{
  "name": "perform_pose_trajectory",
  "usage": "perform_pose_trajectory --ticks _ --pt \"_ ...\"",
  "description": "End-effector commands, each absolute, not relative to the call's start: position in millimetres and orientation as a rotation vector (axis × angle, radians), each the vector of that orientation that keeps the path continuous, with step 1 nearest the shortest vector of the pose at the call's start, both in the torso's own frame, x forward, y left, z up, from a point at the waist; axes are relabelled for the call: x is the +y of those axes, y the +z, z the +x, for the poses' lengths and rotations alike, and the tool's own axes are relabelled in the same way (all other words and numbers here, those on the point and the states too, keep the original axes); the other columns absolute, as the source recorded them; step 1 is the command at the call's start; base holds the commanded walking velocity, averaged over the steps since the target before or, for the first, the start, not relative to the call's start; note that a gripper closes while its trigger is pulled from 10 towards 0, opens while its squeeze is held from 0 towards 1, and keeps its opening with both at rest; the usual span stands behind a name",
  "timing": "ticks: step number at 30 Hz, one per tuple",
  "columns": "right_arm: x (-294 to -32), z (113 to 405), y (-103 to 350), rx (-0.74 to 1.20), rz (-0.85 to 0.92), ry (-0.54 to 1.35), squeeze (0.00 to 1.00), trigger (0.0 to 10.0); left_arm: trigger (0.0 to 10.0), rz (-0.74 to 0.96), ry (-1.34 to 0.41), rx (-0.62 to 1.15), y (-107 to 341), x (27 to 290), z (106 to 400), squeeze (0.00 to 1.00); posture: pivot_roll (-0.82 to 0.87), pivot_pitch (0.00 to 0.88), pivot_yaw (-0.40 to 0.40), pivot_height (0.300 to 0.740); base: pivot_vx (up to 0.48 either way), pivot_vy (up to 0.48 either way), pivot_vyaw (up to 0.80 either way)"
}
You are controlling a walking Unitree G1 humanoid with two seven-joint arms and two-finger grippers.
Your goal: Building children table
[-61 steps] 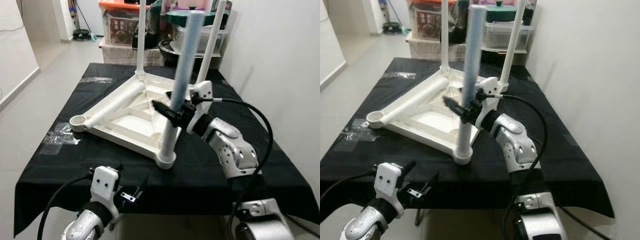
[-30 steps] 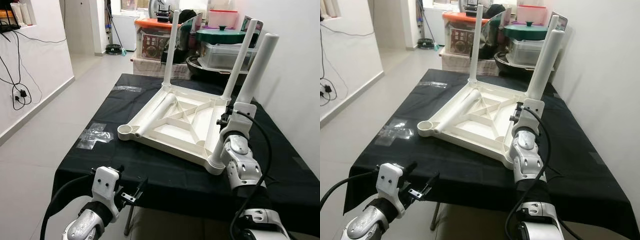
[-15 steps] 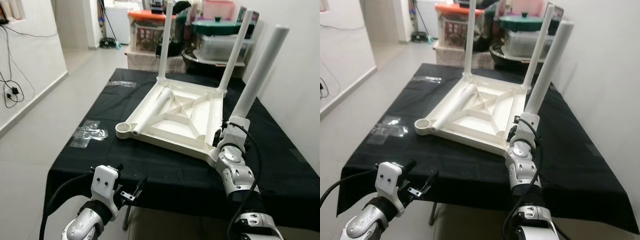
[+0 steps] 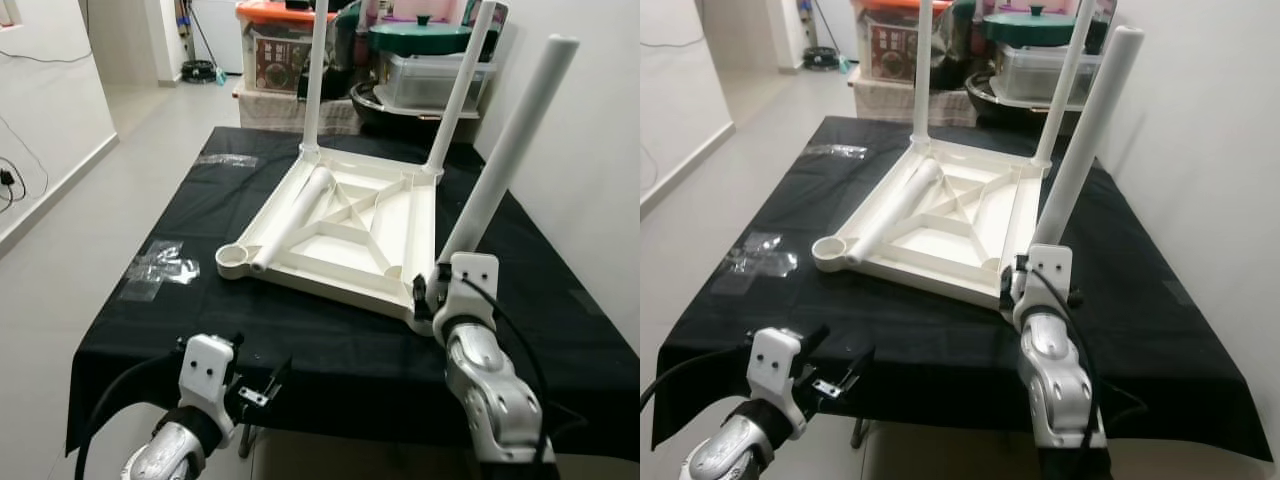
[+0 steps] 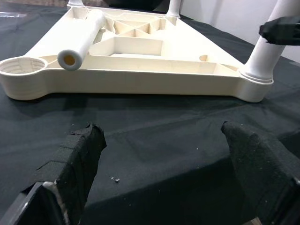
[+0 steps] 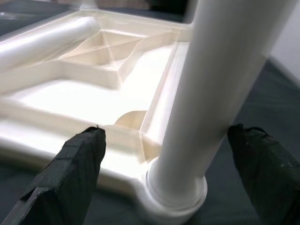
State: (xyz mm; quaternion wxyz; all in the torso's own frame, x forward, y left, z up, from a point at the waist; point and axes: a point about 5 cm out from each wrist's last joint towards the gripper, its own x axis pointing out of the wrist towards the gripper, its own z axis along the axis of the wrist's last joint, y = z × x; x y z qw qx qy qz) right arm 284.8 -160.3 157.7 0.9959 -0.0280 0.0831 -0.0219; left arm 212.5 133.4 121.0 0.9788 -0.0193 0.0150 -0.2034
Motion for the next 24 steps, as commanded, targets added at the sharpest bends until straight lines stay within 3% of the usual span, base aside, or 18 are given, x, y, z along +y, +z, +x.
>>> perform_pose_trajectory --ticks 1,2,5,6,7,8,10,12,17,19,24 --pt "-149 278 159 0.180 -0.049 0.074 1.00 10.0 10.0 -0.048 -0.424 0.036 121 132 212 0.00 -0.01 0.000 -0.065 0.740 0.000 0.000 0.00" --pt "-141 271 158 0.183 -0.078 0.212 1.00 10.0 10.0 -0.049 -0.433 0.039 121 132 212 0.00 -0.02 0.000 -0.058 0.740 0.000 0.000 0.00" --pt "-134 265 158 0.179 -0.112 0.333 1.00 10.0 10.0 -0.047 -0.438 0.041 121 131 211 0.00 -0.01 0.000 -0.060 0.740 0.000 0.000 0.00" --pt "-129 261 159 0.180 -0.129 0.430 0.90 10.0 10.0 -0.048 -0.434 0.043 120 132 211 0.00 0.00 0.000 -0.060 0.740 0.000 0.000 0.00" --pt "-129 261 159 0.180 -0.129 0.430 0.90 10.0 10.0 -0.048 -0.434 0.043 120 132 211 0.00 0.00 0.000 -0.060 0.740 0.000 0.000 0.00" --pt "-122 255 159 0.197 -0.161 0.569 0.00 10.0 10.0 -0.052 -0.417 0.041 121 133 211 0.00 0.01 0.000 -0.068 0.740 0.000 0.000 0.00" --pt "-114 249 160 0.219 -0.206 0.718 0.00 10.0 10.0 -0.058 -0.396 0.038 122 134 210 0.00 0.02 0.000 -0.074 0.740 0.000 0.000 0.00" --pt "-112 249 160 0.221 -0.221 0.748 0.00 10.0 10.0 -0.060 -0.392 0.037 122 135 210 0.00 0.02 0.000 -0.074 0.740 0.000 0.000 0.00" --pt "-110 277 167 0.166 -0.199 0.639 0.00 10.0 10.0 -0.061 -0.393 0.036 121 133 211 0.00 0.02 0.000 -0.075 0.740 0.000 0.000 0.00" --pt "-106 315 179 0.112 -0.100 0.430 0.00 10.0 10.0 -0.057 -0.391 0.035 121 133 212 0.00 0.05 0.000 -0.083 0.740 0.000 0.000 0.00" --pt "-86 343 189 0.097 0.016 0.330 0.00 10.0 10.0 -0.049 -0.385 0.032 121 134 213 0.00 0.06 0.000 -0.089 0.740 0.000 0.000 0.00"
